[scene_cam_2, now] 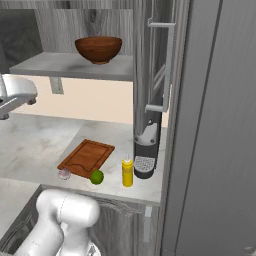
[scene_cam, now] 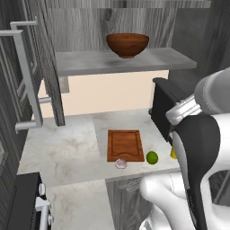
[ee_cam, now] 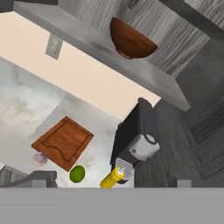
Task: Open the cabinet. Place the bowl and condiment on the counter. Then place the lime and garlic on the cutting board.
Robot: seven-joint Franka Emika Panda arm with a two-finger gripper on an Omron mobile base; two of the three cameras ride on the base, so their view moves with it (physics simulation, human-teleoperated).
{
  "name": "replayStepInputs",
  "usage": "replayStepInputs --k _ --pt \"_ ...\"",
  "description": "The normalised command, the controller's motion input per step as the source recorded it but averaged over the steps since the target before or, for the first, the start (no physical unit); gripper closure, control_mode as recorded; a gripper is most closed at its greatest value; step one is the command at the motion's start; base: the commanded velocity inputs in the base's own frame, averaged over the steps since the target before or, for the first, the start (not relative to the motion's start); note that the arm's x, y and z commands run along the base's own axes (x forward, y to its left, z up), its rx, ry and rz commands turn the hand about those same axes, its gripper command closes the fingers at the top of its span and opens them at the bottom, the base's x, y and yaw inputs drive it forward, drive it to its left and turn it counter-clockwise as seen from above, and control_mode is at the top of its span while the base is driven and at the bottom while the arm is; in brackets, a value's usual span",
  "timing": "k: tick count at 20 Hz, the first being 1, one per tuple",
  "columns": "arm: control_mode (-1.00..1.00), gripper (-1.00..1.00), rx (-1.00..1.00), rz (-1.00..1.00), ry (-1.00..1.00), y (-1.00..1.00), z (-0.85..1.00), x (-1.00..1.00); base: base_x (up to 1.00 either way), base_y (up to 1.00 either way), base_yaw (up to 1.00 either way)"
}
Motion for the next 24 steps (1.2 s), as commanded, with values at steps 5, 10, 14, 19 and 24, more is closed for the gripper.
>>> replayStepInputs --k 5,10,14,19,24 --pt "-1.0 -1.0 -0.02 0.0 -0.02 0.0 0.28 -0.24 0.0 0.0 0.0" --pt "-1.0 -1.0 -0.05 0.0 -0.02 0.0 0.37 -0.06 0.0 0.0 0.0" --pt "-1.0 -1.0 0.0 0.05 0.0 0.0 0.1 0.11 0.0 0.0 0.0" --pt "-1.0 -1.0 0.0 0.11 0.01 0.02 0.01 0.3 0.0 0.0 0.0" --pt "-1.0 -1.0 -0.03 0.13 0.0 0.05 0.0 0.35 0.0 0.0 0.0"
